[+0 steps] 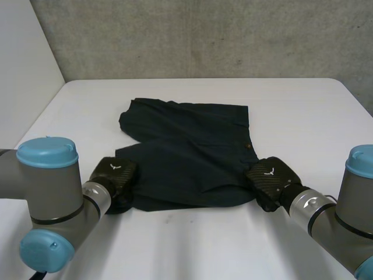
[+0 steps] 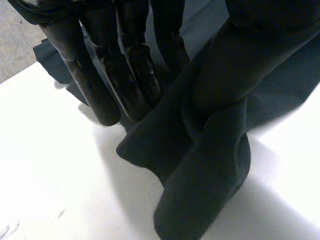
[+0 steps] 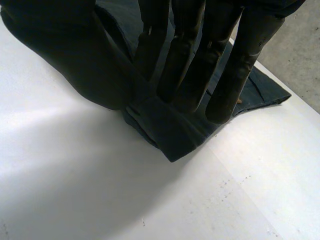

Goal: Fold the shorts.

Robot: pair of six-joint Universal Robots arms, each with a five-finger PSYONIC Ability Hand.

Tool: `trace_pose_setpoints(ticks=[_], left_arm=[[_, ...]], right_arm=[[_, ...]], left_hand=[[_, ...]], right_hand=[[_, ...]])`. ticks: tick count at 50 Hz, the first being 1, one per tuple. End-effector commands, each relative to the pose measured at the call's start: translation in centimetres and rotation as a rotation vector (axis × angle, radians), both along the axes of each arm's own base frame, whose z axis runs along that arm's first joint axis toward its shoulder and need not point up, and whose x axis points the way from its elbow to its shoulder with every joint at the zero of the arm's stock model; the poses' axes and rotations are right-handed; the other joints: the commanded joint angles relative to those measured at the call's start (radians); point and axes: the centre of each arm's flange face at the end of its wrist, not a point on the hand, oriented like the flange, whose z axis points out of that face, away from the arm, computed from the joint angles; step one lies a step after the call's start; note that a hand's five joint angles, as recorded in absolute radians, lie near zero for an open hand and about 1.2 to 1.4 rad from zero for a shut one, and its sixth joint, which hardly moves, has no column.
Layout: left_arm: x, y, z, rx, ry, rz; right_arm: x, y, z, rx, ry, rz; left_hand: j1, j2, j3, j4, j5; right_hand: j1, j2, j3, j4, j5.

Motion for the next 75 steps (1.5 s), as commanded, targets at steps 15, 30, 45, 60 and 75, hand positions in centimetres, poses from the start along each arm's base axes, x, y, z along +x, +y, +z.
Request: trace_pose_setpoints(ticks=[15, 30, 45, 60, 75], left_arm=[[4.0, 7.3, 6.8, -0.132, -0.074, 0.021], [6.2, 12.3, 13.7, -0.325, -0.069, 0.008], [5.4, 10.5, 17.0, -0.451, -0.005, 0.022], [0.7, 0.3, 8.8, -0.387, -0.083, 0.001], [-5.2, -12.6, 3.1, -0.615, -0.241, -0.04]], right_arm=[[-0.4, 1.9, 6.0, -0.031, 0.031, 0.026], [-1.7, 4.8, 16.0, -0.261, 0.039, 0.027], [-1.6, 4.7, 18.8, -0.359, 0.008, 0.024], [0.5, -1.4, 9.6, -0.029, 0.071, 0.018], [2.8, -11.9, 4.9, -0.133, 0.052, -0.134]], left_hand=[[0.26, 0.21, 0.221, 0.209, 0.25], [0.26, 0.21, 0.221, 0.209, 0.25], [0.26, 0.21, 0.221, 0.209, 0.25], [0.26, 0.21, 0.221, 0.209, 0.25], [0.26, 0.21, 0.221, 0.209, 0.25]], right_hand=[[0.422, 0.226, 0.199, 0.205, 0.237], [0.422, 0.226, 0.199, 0.205, 0.237], [0.422, 0.226, 0.199, 0.205, 0.237], [0.422, 0.226, 0.199, 0.205, 0.237], [0.422, 0.226, 0.199, 0.205, 0.237]])
